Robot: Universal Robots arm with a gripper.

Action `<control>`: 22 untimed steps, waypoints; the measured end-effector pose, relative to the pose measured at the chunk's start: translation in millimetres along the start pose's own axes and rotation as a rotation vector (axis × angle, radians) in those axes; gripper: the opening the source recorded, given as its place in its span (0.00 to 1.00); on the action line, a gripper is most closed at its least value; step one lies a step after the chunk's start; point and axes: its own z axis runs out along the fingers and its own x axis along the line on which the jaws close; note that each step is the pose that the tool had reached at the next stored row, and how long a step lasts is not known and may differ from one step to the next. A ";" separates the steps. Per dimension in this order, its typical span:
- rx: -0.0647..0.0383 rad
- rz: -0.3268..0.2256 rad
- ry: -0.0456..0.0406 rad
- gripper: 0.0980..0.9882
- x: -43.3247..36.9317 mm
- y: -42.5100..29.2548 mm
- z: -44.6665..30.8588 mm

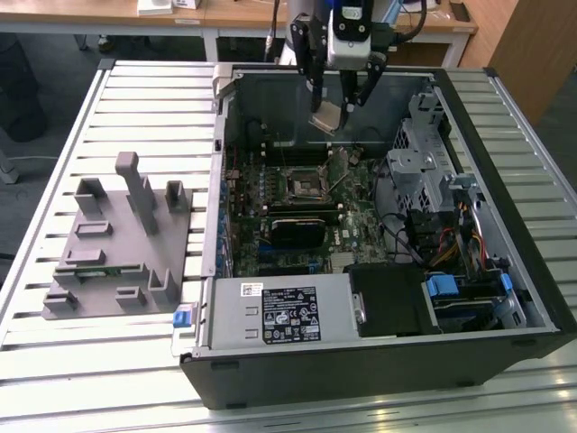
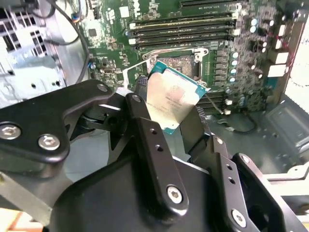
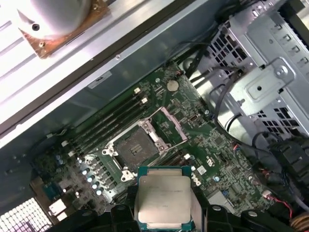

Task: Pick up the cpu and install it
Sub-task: 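Place the cpu into insertion slot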

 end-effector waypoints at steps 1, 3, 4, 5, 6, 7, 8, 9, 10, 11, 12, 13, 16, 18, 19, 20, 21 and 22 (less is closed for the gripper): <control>0.000 0.018 -0.0011 0.48 0.0 0.0 0.3; 0.000 0.054 -0.0035 0.48 0.0 -0.1 0.9; 0.000 0.073 -0.0047 0.48 0.0 -0.1 1.2; 0.000 0.091 -0.0058 0.48 0.0 -0.1 1.5; 0.000 0.109 -0.0070 0.48 0.0 -0.1 1.8; 0.000 0.127 -0.0081 0.48 0.0 -0.1 2.1; 0.000 0.145 -0.0092 0.48 0.0 -0.1 2.4; 0.000 0.165 -0.0105 0.48 0.0 -0.2 2.7; 0.001 0.182 -0.0116 0.48 0.0 -0.2 3.0; 0.001 0.200 -0.0127 0.48 0.0 -0.2 3.3; 0.001 0.219 -0.0139 0.48 0.0 -0.2 3.6; 0.001 0.236 -0.0150 0.48 0.0 -0.2 3.9; 0.001 0.290 -0.0185 0.48 0.0 -0.3 4.8; 0.001 0.328 -0.0209 0.48 0.0 -0.3 5.4; 0.001 0.345 -0.0219 0.48 0.0 -0.3 5.7; 0.001 0.363 -0.0231 0.48 0.0 -0.4 6.0; 0.001 0.381 -0.0242 0.48 0.0 -0.4 6.3; 0.001 0.400 -0.0254 0.48 0.0 -0.4 6.6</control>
